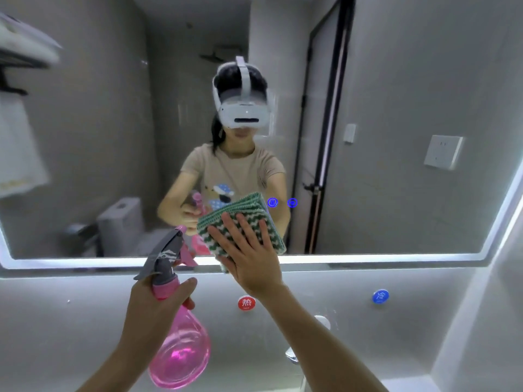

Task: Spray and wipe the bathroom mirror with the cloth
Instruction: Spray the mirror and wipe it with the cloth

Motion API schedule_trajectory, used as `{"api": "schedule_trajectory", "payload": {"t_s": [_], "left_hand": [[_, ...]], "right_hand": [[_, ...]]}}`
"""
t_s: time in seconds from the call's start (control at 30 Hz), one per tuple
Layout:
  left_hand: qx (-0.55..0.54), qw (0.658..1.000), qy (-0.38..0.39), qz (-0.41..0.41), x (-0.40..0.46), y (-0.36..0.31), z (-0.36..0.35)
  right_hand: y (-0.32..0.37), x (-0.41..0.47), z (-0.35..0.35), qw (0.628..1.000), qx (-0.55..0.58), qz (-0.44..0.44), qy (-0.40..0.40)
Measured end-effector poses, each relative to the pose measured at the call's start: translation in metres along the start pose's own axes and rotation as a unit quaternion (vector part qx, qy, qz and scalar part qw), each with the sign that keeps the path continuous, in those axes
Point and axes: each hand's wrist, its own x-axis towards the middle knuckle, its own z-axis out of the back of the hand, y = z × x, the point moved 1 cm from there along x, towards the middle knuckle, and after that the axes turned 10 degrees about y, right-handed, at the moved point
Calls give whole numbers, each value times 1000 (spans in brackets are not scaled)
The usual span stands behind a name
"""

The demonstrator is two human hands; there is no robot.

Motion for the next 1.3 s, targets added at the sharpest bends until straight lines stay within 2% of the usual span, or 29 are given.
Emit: {"api": "schedule_trajectory", "payload": {"t_s": [0.27,0.47,0.67,0.97,1.2,1.3], "left_hand": [[-7,999,27,20,1,-5,-19],[-14,999,37,5,7,-14,-20],[-24,999,39,-11,14,-21,-26],[-20,999,39,-30,17,-25,-33],[-41,998,45,-20,8,-14,-25],[-71,995,52,-42,2,-15,-22]], "right_hand": [[-40,-54,-1,998,-37,7,41],[-74,-59,11,998,-20,-52,17],[-98,-46,19,997,-16,-68,-14],[-123,-18,38,998,-33,-41,-29],[-101,-47,22,994,-12,-109,1],[-93,-77,15,986,-8,-166,20]]}}
